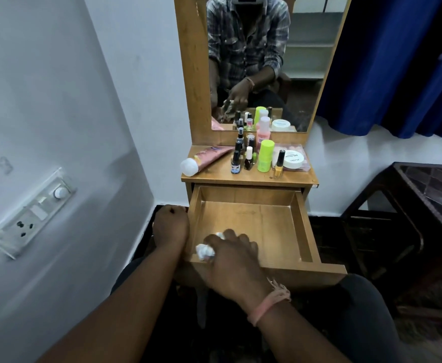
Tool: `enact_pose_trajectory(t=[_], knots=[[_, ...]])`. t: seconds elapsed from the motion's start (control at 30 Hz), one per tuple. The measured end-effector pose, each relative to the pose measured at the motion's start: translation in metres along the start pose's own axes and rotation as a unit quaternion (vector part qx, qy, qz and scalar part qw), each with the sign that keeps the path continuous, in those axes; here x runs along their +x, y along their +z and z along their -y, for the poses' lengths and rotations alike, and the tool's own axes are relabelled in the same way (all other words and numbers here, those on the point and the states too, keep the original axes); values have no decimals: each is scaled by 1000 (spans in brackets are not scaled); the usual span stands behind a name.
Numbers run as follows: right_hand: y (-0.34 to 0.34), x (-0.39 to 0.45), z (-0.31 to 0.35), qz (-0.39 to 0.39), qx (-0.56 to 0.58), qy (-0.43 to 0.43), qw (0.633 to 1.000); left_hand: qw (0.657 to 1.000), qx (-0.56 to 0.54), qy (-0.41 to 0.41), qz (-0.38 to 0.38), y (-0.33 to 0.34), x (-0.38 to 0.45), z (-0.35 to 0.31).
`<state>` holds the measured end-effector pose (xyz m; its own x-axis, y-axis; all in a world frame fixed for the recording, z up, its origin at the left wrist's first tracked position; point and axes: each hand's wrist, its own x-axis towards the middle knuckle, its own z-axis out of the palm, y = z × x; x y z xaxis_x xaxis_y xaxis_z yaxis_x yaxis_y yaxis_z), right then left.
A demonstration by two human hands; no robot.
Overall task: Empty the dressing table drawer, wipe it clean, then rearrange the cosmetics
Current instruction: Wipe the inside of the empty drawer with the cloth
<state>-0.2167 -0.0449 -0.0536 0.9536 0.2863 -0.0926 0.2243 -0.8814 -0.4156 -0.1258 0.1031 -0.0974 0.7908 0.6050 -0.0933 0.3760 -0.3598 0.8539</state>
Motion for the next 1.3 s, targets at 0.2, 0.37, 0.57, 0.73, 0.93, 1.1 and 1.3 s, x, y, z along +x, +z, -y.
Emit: enact_pose_trajectory(t=[0.2, 0.37, 0.57, 0.73, 0.93, 1.1, 1.3], knots=[[-22, 14, -23, 118, 177, -49, 976, 997, 44, 69, 6, 2, -9, 5], [-43, -14, -84, 73, 165, 16, 983, 990, 77, 115, 26, 7, -15, 5], [-21, -30, -95, -65, -100, 144, 982, 985, 93, 137, 45, 5, -22, 4], [1, -26, -35, -62, -80, 48, 994, 983, 112, 135, 52, 4, -27, 2], [11, -17, -41, -71, -46, -5, 996, 985, 110, 126, 44, 2, -27, 1], [-9, -11, -61, -14, -34, 27, 999, 980, 132, 135, 57, 4, -25, 4], [-56, 30, -74, 112, 72, 137, 982, 978, 130, 141, 80, 8, -21, 5]])
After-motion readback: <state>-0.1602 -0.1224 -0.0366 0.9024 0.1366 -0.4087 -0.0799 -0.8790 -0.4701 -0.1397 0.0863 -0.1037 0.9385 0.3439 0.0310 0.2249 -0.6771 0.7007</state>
